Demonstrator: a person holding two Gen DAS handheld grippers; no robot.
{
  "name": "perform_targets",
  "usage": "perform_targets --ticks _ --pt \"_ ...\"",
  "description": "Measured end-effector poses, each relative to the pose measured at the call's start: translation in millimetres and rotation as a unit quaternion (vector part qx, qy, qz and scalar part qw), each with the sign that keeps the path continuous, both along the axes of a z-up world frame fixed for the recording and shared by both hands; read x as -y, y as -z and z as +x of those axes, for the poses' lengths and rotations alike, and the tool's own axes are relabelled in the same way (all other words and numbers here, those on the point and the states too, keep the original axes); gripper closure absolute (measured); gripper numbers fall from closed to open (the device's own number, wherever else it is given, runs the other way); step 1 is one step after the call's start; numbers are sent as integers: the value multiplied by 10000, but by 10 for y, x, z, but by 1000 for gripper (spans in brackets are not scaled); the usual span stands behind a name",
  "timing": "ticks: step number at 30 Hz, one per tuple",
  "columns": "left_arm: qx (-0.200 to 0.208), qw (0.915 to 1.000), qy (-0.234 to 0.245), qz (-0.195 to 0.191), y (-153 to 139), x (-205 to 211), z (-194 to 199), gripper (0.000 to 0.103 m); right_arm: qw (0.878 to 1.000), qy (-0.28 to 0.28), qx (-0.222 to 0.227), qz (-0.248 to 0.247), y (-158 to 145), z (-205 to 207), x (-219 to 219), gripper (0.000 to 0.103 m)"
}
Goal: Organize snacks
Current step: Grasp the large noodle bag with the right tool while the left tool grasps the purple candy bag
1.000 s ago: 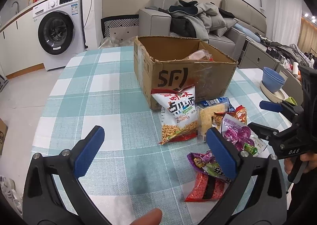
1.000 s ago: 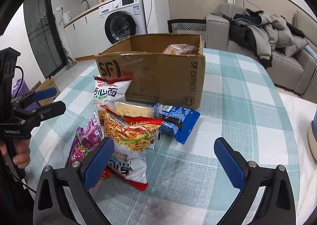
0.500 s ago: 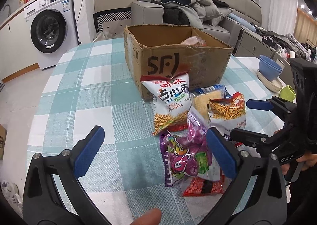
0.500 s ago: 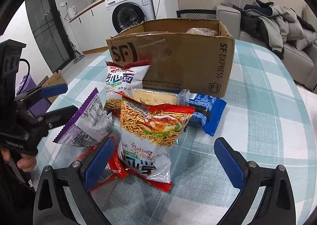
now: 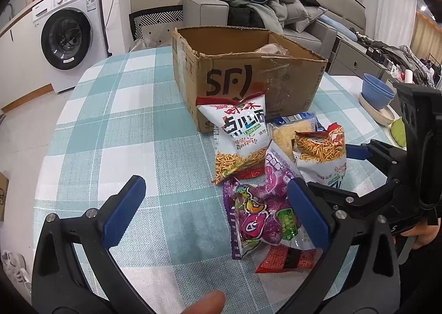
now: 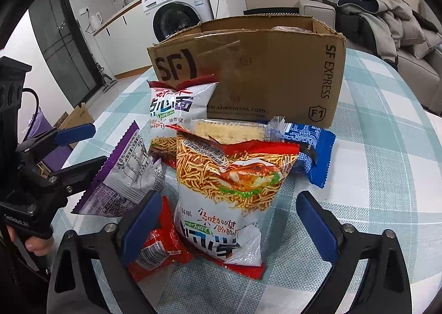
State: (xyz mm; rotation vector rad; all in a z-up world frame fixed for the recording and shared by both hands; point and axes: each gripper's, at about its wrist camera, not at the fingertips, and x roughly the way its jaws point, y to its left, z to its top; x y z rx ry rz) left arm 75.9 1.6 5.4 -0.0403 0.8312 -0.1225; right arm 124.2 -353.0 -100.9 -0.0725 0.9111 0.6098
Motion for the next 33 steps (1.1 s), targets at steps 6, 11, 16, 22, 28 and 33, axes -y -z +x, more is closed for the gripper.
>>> perform_targets --ticks 6,11,16,22,28,33 --pt "1 10000 8 10 12 -5 5 1 10000 -49 -25 54 16 8 -6 23" --pt "-1 10000 17 14 10 -3 3 1 9999 -94 -33 78 21 -2 -19 38" --pt "-21 10000 28 6 -2 -8 5 1 9998 -147 32 141 -23 -29 20 53" --pt "-4 10000 86 15 -19 -2 -20 1 9994 -131 253 180 -150 -64 95 55" --pt "97 9996 272 13 -98 49 -99 1 9989 -28 386 256 -284 -51 209 55" --pt "94 9981 594 -102 -108 124 -147 1 9985 57 452 315 -336 -37 304 55"
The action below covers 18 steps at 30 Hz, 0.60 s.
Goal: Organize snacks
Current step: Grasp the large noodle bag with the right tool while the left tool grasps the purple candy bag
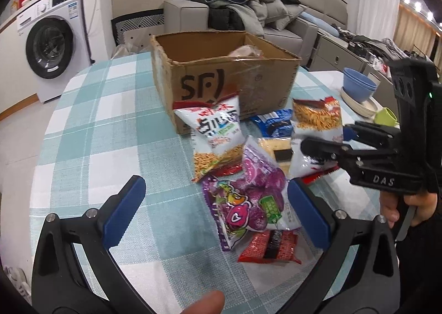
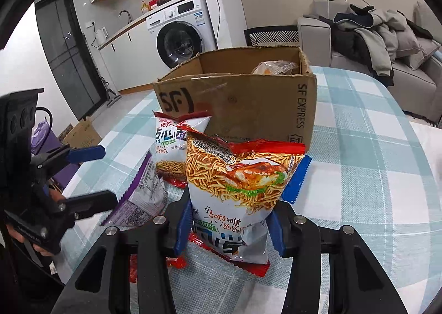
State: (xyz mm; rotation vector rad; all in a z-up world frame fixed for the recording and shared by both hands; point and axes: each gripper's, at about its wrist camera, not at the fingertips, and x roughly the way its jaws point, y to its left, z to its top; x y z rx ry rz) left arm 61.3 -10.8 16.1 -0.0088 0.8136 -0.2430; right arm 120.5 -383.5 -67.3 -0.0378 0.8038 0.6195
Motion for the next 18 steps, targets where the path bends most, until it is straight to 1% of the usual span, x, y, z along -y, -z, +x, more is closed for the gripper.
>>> perform_targets --ticks 3,6,12,18 --pt "-17 9999 112 24 33 63 -8 1 10000 44 2 8 -5 2 55 55" --pt "-84 9998 147 -96 76 75 9 1 10000 76 13 26 -15 1 75 55" --pt "-355 9976 89 -595 216 45 100 1 10000 67 -15 9 0 -1 66 55" --pt "-673 9917 -11 -1091 405 27 198 0 10000 63 -19 3 14 6 62 55"
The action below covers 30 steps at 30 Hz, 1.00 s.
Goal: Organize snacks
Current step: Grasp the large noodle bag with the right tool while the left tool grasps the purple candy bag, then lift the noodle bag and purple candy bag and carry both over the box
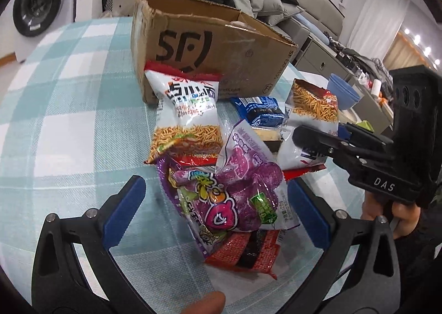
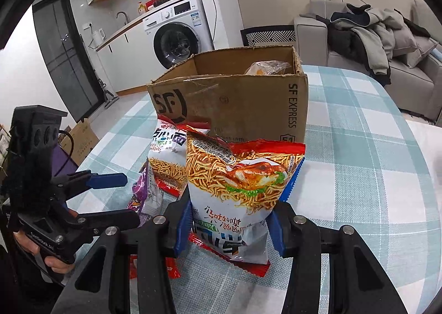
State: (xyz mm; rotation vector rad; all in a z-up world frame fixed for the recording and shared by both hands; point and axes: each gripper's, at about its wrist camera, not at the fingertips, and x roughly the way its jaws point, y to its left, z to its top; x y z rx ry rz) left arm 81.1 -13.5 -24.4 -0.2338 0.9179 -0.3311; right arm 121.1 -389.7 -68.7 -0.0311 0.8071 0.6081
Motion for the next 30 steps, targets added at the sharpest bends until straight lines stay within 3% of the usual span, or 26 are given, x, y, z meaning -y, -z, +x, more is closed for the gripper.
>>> perform_targets --ticks 7,11,18,26,27,30 --pt "-190 9997 -45 -113 189 23 98 1 10000 49 -7 6 1 9 20 55" --pt "-238 9997 -55 -100 282 87 143 11 10000 48 8 -1 -1 4 26 55" --pt "-183 9998 -114 -5 285 108 151 37 10000 48 16 -4 -1 4 31 55" --pt "93 9996 -6 277 121 184 96 53 9999 77 98 27 -49 -25 59 55" --pt "145 9995 5 286 85 178 76 66 9999 91 112 45 -60 -28 69 55" --pt "232 9994 65 265 -18 162 33 67 9998 112 147 61 -82 -44 80 55"
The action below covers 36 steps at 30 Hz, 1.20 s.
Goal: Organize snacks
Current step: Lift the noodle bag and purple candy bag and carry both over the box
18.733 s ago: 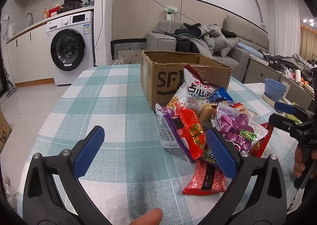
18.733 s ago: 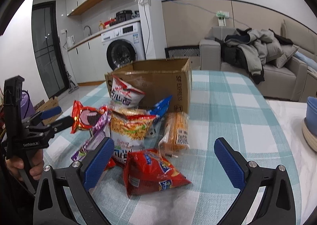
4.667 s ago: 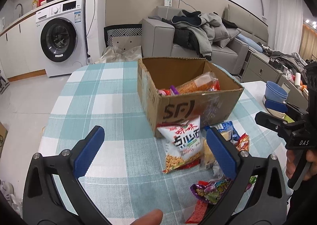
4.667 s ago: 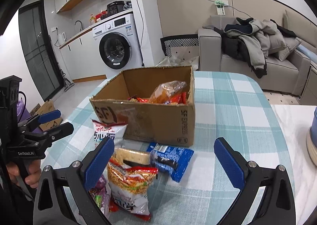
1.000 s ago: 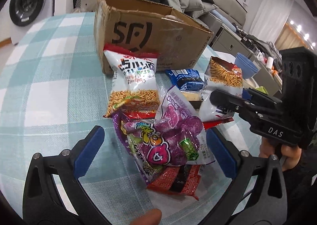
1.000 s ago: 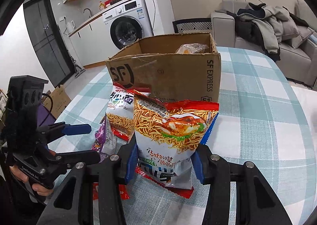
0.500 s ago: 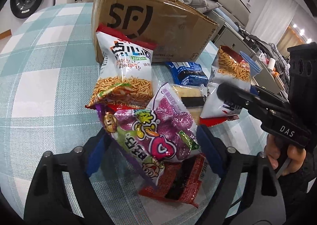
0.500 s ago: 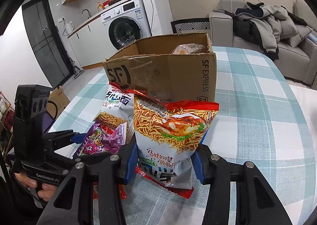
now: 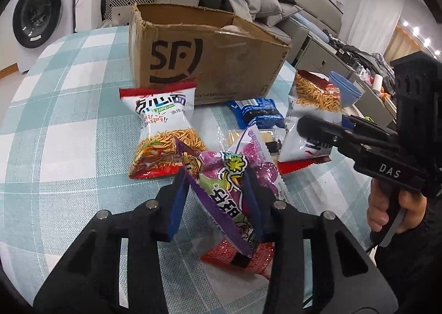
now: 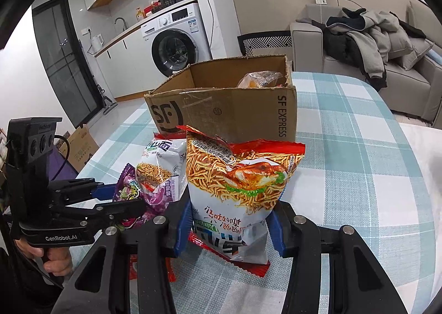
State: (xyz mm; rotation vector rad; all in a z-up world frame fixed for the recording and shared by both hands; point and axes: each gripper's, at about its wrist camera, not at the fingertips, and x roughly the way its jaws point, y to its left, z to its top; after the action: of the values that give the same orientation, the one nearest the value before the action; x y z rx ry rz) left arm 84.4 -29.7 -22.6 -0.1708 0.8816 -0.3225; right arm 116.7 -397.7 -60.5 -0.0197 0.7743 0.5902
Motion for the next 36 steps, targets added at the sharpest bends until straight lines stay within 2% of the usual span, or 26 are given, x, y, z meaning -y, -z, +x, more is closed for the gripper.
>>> perform_targets --ticks 5,11,15,22,36 --pt "24 10000 -75 -13 -57 -55 -51 68 10000 2 48 28 -38 -19 18 55" --pt "272 9995 -126 -130 -168 -156 -131 68 9998 36 161 125 -95 -52 57 55" --pt "557 9980 -220 -190 -316 -226 -211 68 9995 43 262 194 -144 -75 81 55" --pt "1021 9937 -467 -39 -597 -334 -342 68 9985 45 445 307 -252 -111 115 55" --pt "1432 9854 -914 60 -1102 -532 -196 68 9962 106 809 311 -630 26 87 55"
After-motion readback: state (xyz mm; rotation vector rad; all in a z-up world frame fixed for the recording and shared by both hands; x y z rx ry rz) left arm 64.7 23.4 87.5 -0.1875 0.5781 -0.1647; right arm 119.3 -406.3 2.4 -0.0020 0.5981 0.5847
